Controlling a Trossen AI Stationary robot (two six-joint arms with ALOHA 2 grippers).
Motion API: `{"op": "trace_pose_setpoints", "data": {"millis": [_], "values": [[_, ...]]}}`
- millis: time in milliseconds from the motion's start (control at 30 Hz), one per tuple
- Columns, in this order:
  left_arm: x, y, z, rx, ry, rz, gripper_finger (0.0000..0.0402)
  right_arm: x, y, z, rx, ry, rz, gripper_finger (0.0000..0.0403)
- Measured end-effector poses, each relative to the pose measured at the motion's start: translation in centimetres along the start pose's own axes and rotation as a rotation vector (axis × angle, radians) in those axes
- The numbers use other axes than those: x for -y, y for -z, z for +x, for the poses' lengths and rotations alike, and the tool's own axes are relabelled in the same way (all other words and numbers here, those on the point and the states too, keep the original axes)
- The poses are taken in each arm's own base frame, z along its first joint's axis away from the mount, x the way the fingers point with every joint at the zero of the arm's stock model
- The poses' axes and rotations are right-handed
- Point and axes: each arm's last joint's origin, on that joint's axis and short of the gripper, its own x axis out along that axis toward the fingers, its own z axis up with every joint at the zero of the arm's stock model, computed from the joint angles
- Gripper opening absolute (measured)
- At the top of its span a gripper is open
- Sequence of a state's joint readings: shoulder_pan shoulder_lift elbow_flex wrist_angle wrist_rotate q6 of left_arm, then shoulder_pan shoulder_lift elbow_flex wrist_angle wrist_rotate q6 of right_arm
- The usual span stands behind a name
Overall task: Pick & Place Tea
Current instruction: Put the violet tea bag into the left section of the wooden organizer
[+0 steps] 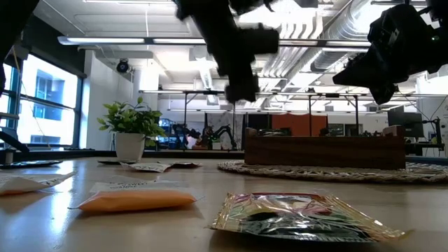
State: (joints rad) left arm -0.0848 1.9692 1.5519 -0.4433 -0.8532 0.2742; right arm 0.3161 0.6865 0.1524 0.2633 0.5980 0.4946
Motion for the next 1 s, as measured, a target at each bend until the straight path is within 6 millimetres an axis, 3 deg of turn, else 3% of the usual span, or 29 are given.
{"op": "trace_pose_setpoints", "data": {"millis": [133,333,533,700,900,1000], "values": [[-3.2,1.0,-3.3,-0.043,0.148,-0.191,0.013,-0.1,-0.1,0.0,0.01,-0.004,0.005,0.0004],[-6.9,3.7,-8.1,-0.168,0.125,-0.332,0.013,-0.4,-0.3,0.1,0.031,-0.023,0.026,0.0003],[-8.0,7.7,-13.2,-0.149,0.079,-0.485,0.0131,-1.0,0.1,0.2,0.017,-0.054,0.011,0.0006],[-6.4,12.3,-14.9,-0.125,0.111,-0.657,0.0131,-1.1,0.2,0.3,0.014,-0.057,0.009,0.0007],[-1.4,16.7,-12.6,-0.151,0.182,-0.709,0.0131,-1.1,0.2,0.3,0.02,-0.06,0.014,0.0002],[0.1,18.2,-11.6,-0.231,0.274,-0.737,0.0131,-1.1,0.1,0.3,0.023,-0.062,0.019,0.0004]]}}
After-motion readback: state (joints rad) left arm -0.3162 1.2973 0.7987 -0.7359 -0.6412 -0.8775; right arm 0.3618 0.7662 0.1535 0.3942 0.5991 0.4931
